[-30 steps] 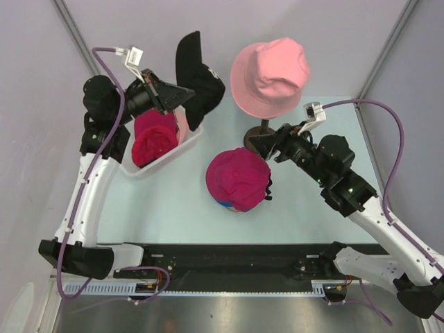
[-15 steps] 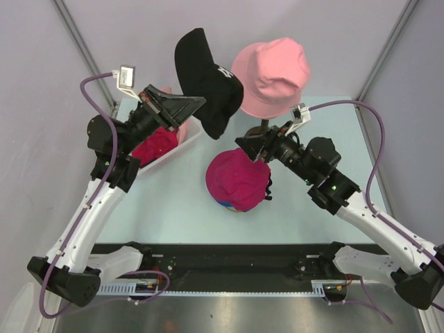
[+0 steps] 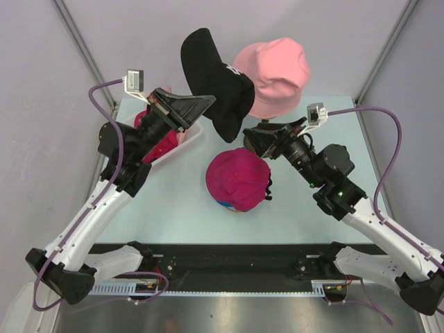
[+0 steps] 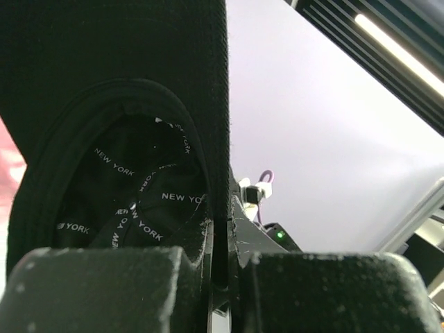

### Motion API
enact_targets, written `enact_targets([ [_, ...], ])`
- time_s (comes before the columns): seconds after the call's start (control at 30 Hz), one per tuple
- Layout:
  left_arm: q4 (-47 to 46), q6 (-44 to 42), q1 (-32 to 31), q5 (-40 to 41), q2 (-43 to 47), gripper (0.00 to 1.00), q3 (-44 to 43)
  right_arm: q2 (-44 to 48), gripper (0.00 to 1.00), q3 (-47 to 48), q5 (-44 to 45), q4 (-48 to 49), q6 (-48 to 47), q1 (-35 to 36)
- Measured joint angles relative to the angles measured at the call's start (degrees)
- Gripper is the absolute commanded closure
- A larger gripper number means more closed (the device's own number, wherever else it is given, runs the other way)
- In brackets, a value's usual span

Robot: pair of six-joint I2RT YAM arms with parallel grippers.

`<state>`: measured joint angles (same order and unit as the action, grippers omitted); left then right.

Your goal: Stack the hats

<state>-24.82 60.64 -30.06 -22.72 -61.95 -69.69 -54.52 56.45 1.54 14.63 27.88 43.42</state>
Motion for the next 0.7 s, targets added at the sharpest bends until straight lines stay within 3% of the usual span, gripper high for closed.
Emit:
enact_targets([
  [0.5,0.3,1.0,-6.1,1.6,-0.6,1.00,0.4,-4.1,0.26,1.9,2.3,1.0,-6.0,-2.0],
  [0.6,0.6,1.3,-6.5,1.7,-0.1,1.00,1.1,-4.1,0.29,2.5,2.1,1.4,-6.8,-2.5],
  [0.7,0.7,1.4,-6.7,1.7,0.4,1.00,1.7,-4.1,0.39,3.1,1.8,1.6,-7.5,-2.7],
])
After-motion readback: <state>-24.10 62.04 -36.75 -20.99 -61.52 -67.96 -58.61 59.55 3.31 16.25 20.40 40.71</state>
